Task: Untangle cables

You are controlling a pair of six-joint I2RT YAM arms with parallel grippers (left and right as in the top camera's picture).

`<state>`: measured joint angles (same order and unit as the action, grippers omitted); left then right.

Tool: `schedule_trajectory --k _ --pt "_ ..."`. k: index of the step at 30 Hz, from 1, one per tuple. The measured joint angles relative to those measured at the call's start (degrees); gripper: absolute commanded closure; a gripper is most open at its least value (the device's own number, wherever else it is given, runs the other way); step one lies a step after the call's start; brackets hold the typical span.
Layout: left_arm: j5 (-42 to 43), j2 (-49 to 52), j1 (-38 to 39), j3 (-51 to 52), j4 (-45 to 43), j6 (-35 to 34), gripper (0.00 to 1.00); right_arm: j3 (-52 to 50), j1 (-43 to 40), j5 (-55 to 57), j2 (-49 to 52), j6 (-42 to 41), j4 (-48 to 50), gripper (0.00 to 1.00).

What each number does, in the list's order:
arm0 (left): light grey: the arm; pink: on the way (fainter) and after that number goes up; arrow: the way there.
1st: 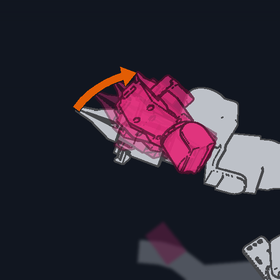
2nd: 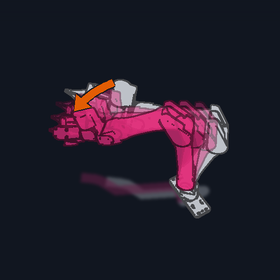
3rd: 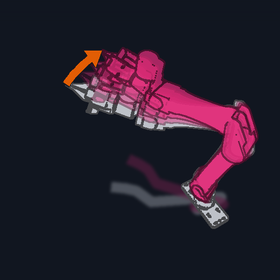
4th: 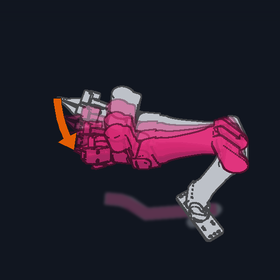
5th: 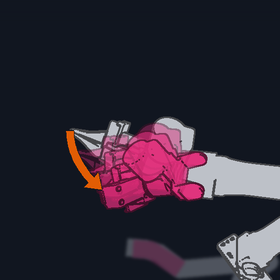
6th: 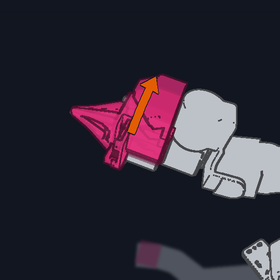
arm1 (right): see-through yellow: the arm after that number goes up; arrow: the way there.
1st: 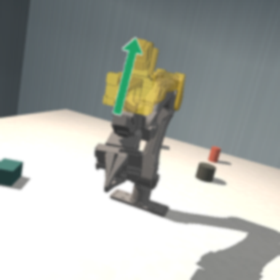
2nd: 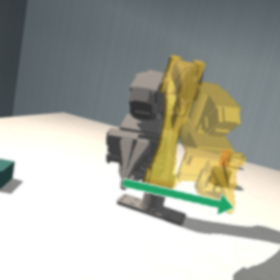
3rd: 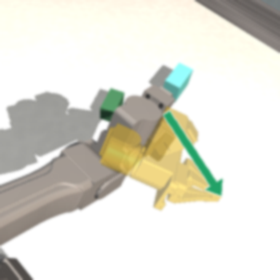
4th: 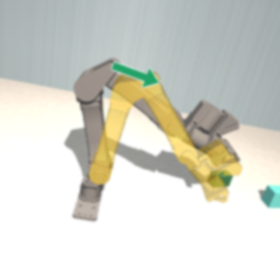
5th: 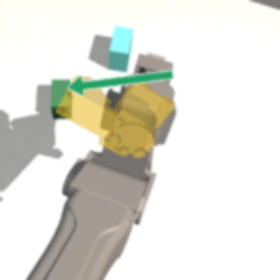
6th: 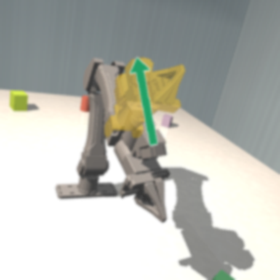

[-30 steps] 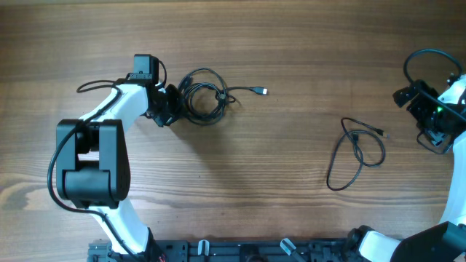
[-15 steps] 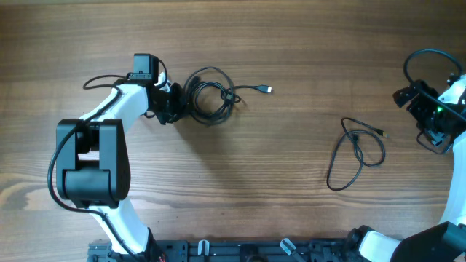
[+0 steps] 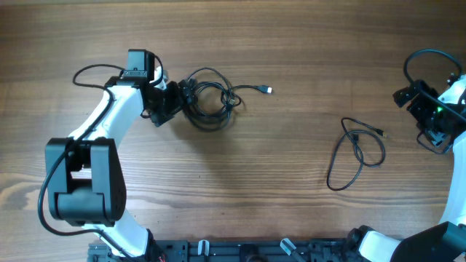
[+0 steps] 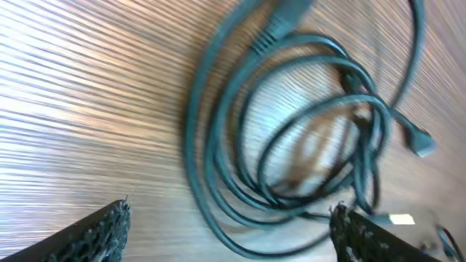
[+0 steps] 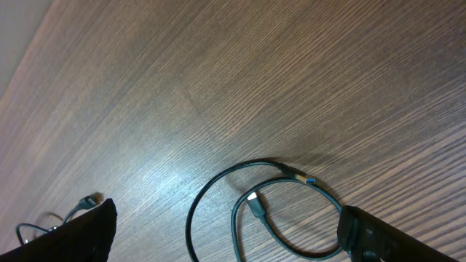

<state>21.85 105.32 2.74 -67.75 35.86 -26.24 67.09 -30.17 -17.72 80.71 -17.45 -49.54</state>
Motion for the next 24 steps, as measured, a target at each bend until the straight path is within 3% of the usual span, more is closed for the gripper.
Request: schedule_trajectory --k 7,12,16,17,18,19,20,22,24 --pt "-4.76 0.0 0.0 0.0 -0.04 -1.09 0.07 0.0 0.0 0.02 0.0 -0.02 0.7 0.0" --pt "-5.33 0.0 0.0 0.0 -0.04 -1.16 0.03 -0.2 0.0 0.24 0.0 -2.73 8.72 0.0" --pt "-5.53 0.02 0.0 0.0 -0.04 -1.29 0.03 -0.2 0.0 -0.26 0.0 -13.99 8.92 0.0" --pt "-5.53 0.0 0.0 0.0 -0.07 -1.29 0.02 -0.22 -0.02 -0.98 0.0 -16.59 6.64 0.04" --pt "-5.53 0.0 0.0 0.0 -0.04 -1.29 0.02 -0.24 -0.04 -2.08 0.0 -17.68 5.07 0.16" --pt "-5.53 0.0 0.0 0.0 -0.07 -1.29 0.02 -0.24 -0.04 -3.69 0.0 -17.49 3.45 0.25" --pt "-5.53 0.02 0.0 0.0 -0.04 -1.29 0.02 -0.24 0.0 -5.95 0.0 -14.19 1.01 0.28" --pt "-5.53 0.0 0.0 0.0 -0.04 -1.29 0.02 -0.17 0.31 -7.87 0.02 -9.6 -4.35 0.27" --pt "-5.55 0.0 0.0 0.0 -0.13 -1.29 0.0 -0.33 0.74 -8.35 0.04 -3.41 -12.28 0.19"
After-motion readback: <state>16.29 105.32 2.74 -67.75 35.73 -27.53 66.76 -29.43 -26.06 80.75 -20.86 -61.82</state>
